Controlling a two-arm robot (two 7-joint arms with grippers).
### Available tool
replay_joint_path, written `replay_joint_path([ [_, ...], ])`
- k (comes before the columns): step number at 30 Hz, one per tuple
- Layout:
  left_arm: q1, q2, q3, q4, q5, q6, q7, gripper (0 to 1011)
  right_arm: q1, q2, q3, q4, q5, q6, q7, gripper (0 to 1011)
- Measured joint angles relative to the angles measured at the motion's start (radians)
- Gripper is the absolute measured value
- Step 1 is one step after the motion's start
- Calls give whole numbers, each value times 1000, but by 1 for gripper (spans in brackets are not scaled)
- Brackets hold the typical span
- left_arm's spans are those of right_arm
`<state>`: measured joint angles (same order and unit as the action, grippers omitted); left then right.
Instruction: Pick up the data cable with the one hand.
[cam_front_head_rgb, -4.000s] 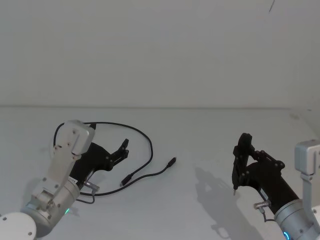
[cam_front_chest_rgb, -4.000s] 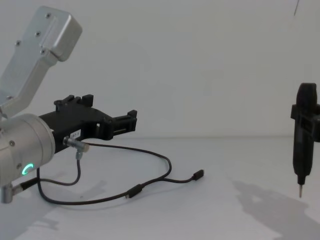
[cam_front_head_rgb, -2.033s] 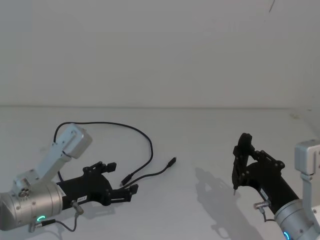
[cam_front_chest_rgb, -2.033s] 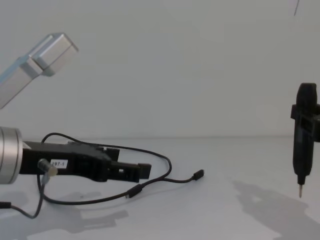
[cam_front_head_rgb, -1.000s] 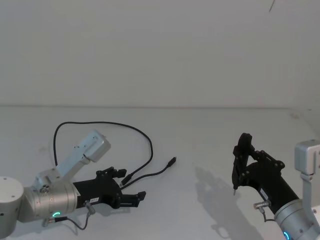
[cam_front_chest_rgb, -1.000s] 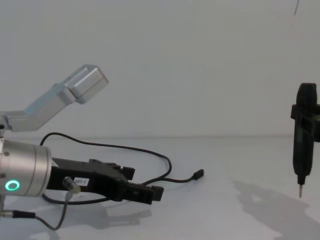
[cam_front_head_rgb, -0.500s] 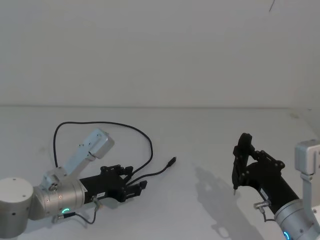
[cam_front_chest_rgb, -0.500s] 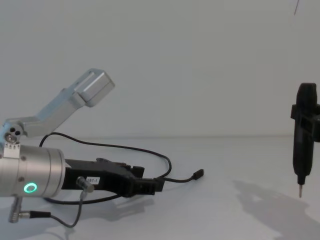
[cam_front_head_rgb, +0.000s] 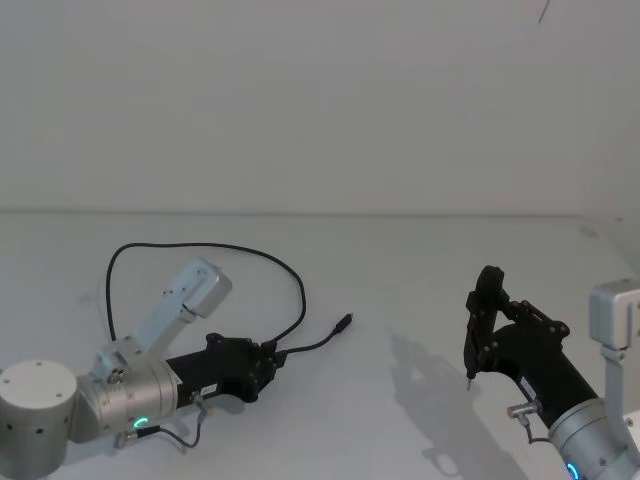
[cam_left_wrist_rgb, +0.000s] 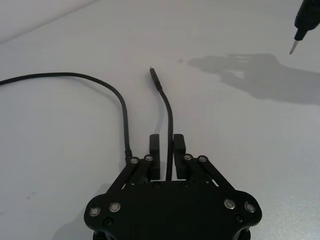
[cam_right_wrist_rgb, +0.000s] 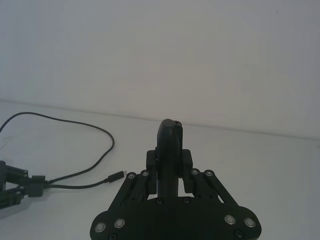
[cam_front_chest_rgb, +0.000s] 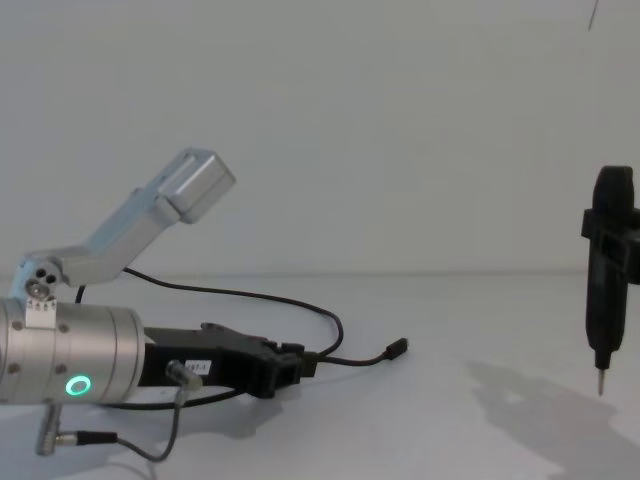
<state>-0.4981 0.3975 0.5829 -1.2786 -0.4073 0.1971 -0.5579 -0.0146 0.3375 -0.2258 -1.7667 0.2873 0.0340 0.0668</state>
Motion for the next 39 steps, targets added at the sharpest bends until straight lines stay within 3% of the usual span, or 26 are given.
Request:
replay_joint_path([
  [6,-2,-2,9,8,2,1,-16,40,0,0,0,0,0,0,0,279],
  [23,-5,2,22,4,11,3,-31,40,0,0,0,0,0,0,0,279],
  [33,-19,15,-2,-59,21,-10,-18,40,0,0,0,0,0,0,0,279],
  [39,-29,24,-8,-101,4,-7,-43,40,0,0,0,0,0,0,0,279],
])
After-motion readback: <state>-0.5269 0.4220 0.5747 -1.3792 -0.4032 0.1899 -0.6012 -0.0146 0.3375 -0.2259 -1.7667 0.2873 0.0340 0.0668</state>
